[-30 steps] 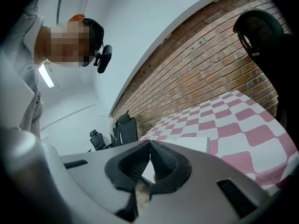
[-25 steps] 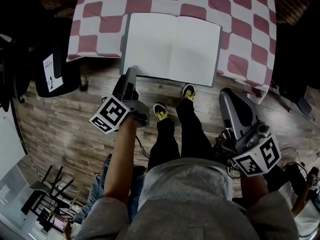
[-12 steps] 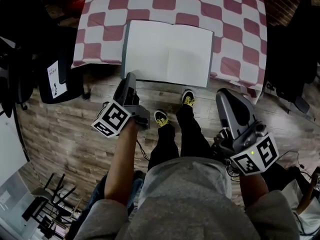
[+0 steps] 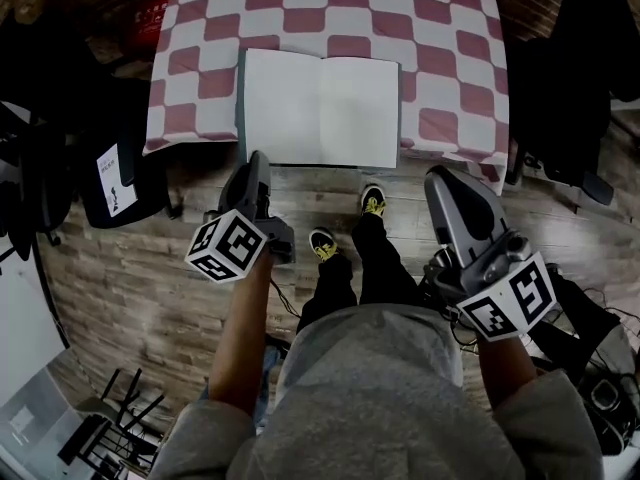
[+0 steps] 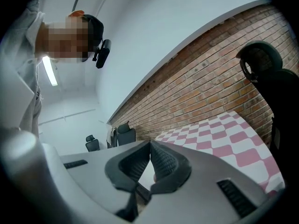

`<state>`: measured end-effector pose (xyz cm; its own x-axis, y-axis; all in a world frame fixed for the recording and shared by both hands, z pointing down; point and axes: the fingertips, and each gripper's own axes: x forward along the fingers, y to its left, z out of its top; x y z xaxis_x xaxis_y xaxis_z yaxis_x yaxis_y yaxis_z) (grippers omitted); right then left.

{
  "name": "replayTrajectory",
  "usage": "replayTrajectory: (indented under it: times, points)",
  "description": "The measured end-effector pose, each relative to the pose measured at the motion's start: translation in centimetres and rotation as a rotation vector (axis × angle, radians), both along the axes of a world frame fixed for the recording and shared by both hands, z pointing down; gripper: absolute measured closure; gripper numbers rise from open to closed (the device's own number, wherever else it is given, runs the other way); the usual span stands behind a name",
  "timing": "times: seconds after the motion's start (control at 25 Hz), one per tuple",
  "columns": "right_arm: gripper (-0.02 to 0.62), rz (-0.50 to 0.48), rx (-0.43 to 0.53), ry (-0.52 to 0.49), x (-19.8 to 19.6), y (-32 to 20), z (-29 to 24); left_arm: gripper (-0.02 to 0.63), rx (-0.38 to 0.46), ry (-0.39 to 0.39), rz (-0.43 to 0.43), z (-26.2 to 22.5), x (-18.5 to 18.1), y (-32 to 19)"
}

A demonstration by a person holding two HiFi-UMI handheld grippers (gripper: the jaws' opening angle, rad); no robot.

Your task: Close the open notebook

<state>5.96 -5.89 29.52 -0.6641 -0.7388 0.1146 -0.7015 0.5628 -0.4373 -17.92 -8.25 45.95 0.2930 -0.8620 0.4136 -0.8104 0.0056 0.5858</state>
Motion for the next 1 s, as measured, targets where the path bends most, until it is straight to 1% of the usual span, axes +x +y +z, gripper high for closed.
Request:
replayTrajectory:
  times: [0.16, 0.36, 0.56, 0.84, 1.0]
  points:
    - [0.568, 0.022, 0.019, 0.002, 0.8, 0.5, -0.9, 0.566, 0.036, -0.077, 0.051, -1.2, 1.1, 0.0]
    - [0.568, 0.044, 0.033, 0.002, 1.6, 0.9, -1.7, 0.566, 0.070, -0.133, 0.100, -2.4, 2.5, 0.0]
    - [0.568, 0.063, 0.053, -0.004, 2.2, 1.2, -2.4, 0.566, 0.110, -0.218, 0.167, -3.5, 4.1, 0.0]
    - [0.568, 0.095, 0.067, -0.006, 3.1, 1.5, -3.2, 0.567, 0.146, -0.266, 0.239, -4.6, 6.3, 0.1]
    - [0.568, 0.108, 0.069, -0.008, 3.8, 1.7, -3.3, 0.568, 0.166, -0.316, 0.305, -5.1, 8.2, 0.2]
